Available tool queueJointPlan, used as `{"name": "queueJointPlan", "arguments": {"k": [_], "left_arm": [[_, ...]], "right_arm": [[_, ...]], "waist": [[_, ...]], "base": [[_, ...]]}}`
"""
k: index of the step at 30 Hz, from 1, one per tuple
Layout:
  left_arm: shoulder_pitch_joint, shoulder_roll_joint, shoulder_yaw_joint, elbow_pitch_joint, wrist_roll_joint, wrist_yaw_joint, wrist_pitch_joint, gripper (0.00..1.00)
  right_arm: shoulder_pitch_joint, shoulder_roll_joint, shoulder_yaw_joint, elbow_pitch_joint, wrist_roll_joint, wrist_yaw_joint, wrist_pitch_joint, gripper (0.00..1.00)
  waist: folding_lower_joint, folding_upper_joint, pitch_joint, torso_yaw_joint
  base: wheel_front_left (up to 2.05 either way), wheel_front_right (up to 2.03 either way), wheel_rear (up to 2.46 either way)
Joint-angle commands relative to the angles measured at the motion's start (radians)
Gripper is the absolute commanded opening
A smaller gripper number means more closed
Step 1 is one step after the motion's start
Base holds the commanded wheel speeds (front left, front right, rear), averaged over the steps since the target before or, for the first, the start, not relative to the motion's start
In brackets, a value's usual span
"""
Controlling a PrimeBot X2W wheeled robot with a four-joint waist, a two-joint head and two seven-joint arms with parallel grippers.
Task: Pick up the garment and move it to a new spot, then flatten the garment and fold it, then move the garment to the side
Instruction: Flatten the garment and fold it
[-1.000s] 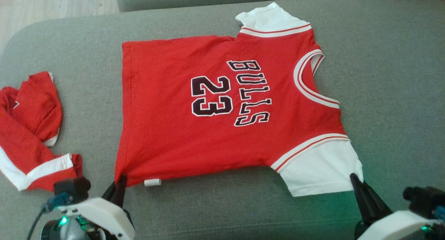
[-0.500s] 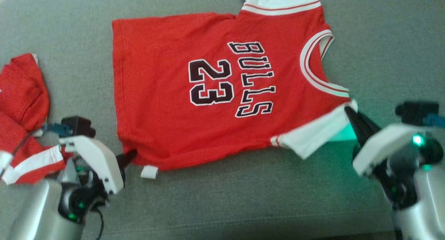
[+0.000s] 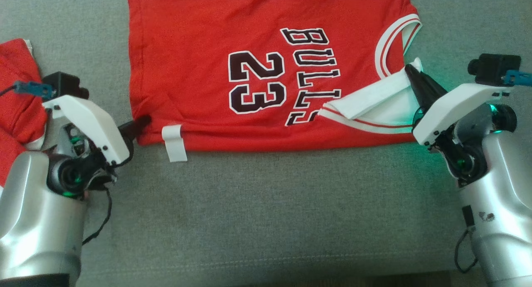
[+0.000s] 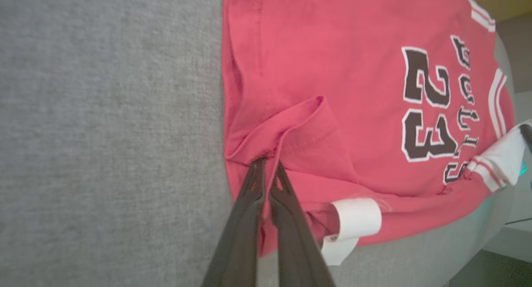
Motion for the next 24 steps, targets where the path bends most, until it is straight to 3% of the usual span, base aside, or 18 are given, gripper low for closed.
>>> {"name": "queueJointPlan", "arguments": {"k": [1, 2, 3, 4, 9, 15, 19, 24], "left_arm": [[-0.038, 0.027, 0.054, -0.006, -0.009, -0.005, -0.028, 0.0], [-0.041, 0.021, 0.06, 0.005, -0.01, -0.007, -0.05, 0.05], [-0.041, 0.015, 0.064, 0.016, -0.01, -0.01, -0.072, 0.42], [-0.039, 0.007, 0.069, 0.026, -0.015, -0.014, -0.091, 1.0], [-0.019, -0.018, 0.088, 0.026, -0.014, -0.033, -0.215, 1.0], [0.043, -0.044, 0.085, -0.058, 0.126, -0.03, -0.558, 1.0], [0.097, -0.057, 0.064, -0.142, 0.269, 0.031, -0.783, 1.0], [0.188, -0.069, 0.031, -0.251, 0.403, 0.108, -0.942, 1.0]], "right_arm": [[-0.03, -0.011, 0.03, -0.02, 0.014, -0.001, -0.045, 0.0], [-0.034, -0.012, 0.037, -0.011, 0.026, -0.001, -0.075, 0.0], [-0.037, -0.009, 0.041, -0.002, 0.042, -0.001, -0.104, 0.18], [-0.039, -0.008, 0.049, 0.003, 0.053, -0.001, -0.132, 1.0], [-0.034, -0.02, 0.077, 0.002, 0.078, -0.001, -0.26, 1.0], [0.016, -0.053, 0.078, -0.041, -0.029, -0.001, -0.482, 1.0], [0.088, -0.045, 0.027, -0.117, -0.161, -0.001, -0.563, 1.0], [0.21, -0.002, -0.042, -0.246, -0.276, -0.001, -0.576, 1.0]], "waist": [[0.0, 0.0, 0.006, 0.001], [0.0, 0.0, 0.008, 0.001], [0.0, 0.0, 0.01, 0.001], [0.0, 0.0, 0.011, 0.0], [0.0, 0.0, 0.014, 0.0], [0.0, 0.0, 0.002, 0.015], [0.0, 0.0, -0.017, 0.023], [0.0, 0.0, -0.046, 0.02]], "base": [[0.0, 0.0, 0.0], [0.0, 0.0, 0.0], [0.0, 0.0, 0.0], [0.0, 0.0, 0.0], [0.0, 0.0, 0.0], [0.0, 0.0, 0.0], [0.0, 0.0, 0.0], [0.0, 0.0, 0.0]]}}
